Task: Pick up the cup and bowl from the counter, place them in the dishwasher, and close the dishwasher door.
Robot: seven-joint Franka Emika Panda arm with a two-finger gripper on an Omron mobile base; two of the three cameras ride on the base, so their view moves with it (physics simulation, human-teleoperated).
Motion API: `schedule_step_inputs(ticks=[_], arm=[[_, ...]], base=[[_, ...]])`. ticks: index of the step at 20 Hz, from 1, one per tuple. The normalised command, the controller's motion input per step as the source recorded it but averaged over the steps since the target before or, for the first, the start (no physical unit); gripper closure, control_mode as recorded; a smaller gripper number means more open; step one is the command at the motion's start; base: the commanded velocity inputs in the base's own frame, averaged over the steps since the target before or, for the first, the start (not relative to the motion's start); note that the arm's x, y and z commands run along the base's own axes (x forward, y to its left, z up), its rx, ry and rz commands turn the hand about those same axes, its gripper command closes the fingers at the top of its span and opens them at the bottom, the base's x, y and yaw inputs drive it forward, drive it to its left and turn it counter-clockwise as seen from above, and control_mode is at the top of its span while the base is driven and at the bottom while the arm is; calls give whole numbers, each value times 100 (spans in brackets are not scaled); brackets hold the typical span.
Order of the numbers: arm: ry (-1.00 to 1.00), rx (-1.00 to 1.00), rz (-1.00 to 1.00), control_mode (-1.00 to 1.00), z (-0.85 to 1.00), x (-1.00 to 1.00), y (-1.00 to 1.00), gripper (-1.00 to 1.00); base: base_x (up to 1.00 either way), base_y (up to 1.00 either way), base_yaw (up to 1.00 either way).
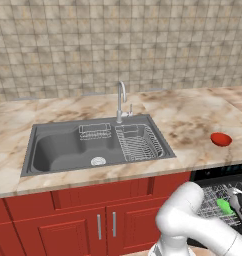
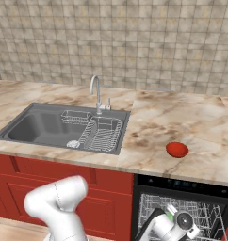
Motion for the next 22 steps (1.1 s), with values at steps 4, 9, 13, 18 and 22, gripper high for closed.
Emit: schedule_step_inputs(ticks=[4,9,13,18,22], arm=[[-5,1,0,-100,58,-26,0,-100],[-2,5,0,-100,53,-31,0,-100],[-2,7,0,-100,68,-38,0,-100],[-1,15,0,-100,64,-29,-2,-100],[0,20,-1,-100,61,-20,-1,-100]], base=[[0,0,0],[0,0,0],[0,0,0],[0,0,0],[0,0,0]])
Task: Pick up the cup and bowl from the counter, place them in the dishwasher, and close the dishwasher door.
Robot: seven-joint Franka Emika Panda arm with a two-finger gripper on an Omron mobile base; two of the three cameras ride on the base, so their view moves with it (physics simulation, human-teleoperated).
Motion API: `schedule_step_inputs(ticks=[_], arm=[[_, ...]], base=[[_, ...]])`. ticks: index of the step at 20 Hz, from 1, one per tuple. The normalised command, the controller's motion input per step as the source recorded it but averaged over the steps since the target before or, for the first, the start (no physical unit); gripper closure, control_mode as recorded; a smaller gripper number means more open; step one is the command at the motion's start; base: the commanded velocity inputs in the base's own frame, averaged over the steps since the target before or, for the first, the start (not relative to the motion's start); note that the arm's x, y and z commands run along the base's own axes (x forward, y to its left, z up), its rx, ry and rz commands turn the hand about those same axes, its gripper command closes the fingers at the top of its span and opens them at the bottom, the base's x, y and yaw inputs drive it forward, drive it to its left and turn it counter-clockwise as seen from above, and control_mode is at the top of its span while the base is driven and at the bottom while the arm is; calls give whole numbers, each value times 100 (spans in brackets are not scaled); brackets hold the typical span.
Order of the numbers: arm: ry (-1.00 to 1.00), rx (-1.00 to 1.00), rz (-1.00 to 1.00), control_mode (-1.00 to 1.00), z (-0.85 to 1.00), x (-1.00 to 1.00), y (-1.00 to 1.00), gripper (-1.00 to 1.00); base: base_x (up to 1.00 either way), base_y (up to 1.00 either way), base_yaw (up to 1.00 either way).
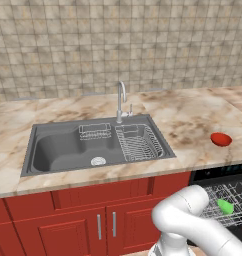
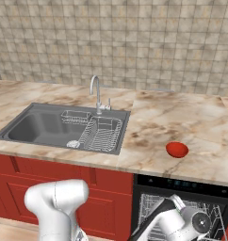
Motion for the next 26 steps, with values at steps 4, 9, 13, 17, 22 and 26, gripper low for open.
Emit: schedule_step_inputs(ticks=[4,9,13,17,22,26], arm=[[0,20,-3,-100,66,-15,0,-100],[0,19,-4,-100,67,-11,0,-100],[0,13,-1,-100,52,0,0,-100],[0,8,0,-100,30,0,0,-100],[0,1,0,-100,34,0,0,-100],[0,0,0,-100,44,0,5,-100]], base=[[0,0,0],[0,0,0],[0,0,0],[0,0,0],[0,0,0],[0,0,0]])
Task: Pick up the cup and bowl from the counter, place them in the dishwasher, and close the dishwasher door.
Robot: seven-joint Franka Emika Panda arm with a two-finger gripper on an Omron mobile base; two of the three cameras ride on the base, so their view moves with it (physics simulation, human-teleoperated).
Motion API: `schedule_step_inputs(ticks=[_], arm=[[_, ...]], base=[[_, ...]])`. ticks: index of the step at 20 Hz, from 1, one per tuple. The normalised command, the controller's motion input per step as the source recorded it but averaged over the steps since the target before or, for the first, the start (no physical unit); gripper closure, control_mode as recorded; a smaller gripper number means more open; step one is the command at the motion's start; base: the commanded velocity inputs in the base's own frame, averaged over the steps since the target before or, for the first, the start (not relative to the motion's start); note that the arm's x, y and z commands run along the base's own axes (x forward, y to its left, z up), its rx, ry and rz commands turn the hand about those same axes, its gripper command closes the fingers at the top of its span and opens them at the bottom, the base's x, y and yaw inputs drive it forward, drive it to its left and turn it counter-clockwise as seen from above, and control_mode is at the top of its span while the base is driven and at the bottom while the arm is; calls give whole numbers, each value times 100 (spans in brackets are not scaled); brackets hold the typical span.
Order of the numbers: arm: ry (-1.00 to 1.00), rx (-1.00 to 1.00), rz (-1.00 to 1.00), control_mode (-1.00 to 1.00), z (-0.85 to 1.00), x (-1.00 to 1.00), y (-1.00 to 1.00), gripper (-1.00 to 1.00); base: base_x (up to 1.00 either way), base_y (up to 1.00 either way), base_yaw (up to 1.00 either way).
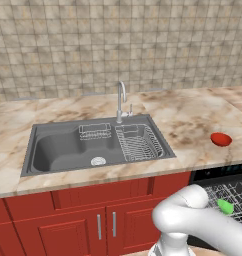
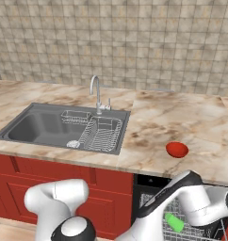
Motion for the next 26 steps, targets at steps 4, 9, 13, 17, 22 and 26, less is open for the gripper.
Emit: schedule_step_inputs(ticks=[4,9,13,17,22,26], arm=[[0,0,0,-100,46,0,12,-100],[0,0,0,-100,25,3,13,-100],[0,0,0,-100,10,8,15,-100],[0,0,0,-100,16,4,16,-100],[0,0,0,-100,17,12,13,-100],[0,0,0,-100,6,18,12,-100]], base=[[0,0,0],[0,0,0],[0,0,0],[0,0,0],[0,0,0],[0,0,0]])
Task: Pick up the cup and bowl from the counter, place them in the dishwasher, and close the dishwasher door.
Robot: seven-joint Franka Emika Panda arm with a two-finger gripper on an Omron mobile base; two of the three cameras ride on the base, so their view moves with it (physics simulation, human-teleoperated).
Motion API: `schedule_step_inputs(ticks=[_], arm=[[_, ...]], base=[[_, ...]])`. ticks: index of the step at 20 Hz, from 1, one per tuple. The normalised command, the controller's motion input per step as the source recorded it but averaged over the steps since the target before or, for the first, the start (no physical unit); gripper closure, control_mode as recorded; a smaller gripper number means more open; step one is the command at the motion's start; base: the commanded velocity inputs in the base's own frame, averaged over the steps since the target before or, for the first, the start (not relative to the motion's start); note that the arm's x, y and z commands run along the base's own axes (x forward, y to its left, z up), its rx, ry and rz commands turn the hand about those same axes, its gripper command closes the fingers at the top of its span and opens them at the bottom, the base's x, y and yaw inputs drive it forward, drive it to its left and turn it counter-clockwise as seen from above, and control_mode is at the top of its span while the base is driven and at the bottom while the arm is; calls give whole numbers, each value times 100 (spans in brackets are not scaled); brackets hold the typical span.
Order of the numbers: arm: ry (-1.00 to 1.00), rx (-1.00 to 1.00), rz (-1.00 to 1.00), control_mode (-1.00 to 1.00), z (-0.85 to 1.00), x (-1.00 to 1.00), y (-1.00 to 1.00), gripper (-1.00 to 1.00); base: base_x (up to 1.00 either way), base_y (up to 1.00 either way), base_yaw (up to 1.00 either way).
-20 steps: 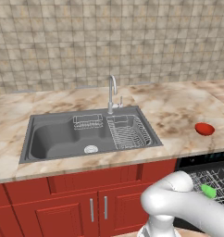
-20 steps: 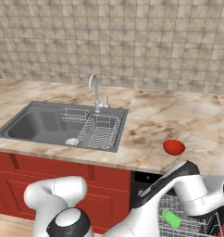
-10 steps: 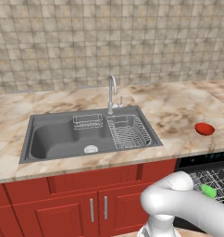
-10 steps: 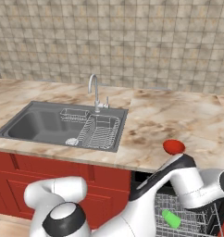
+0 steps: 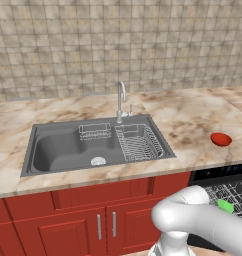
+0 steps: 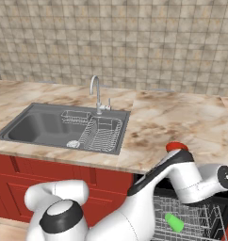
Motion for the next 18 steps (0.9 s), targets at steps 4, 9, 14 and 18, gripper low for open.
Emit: schedule_step_inputs(ticks=[4,9,14,18], arm=[[0,0,0,-100,0,25,11,-100],[0,0,0,-100,1,31,6,-100],[0,0,0,-100,0,29,0,-100],[0,0,0,-100,0,30,0,-100]], base=[[0,0,0],[0,0,0],[0,0,0],[0,0,0]])
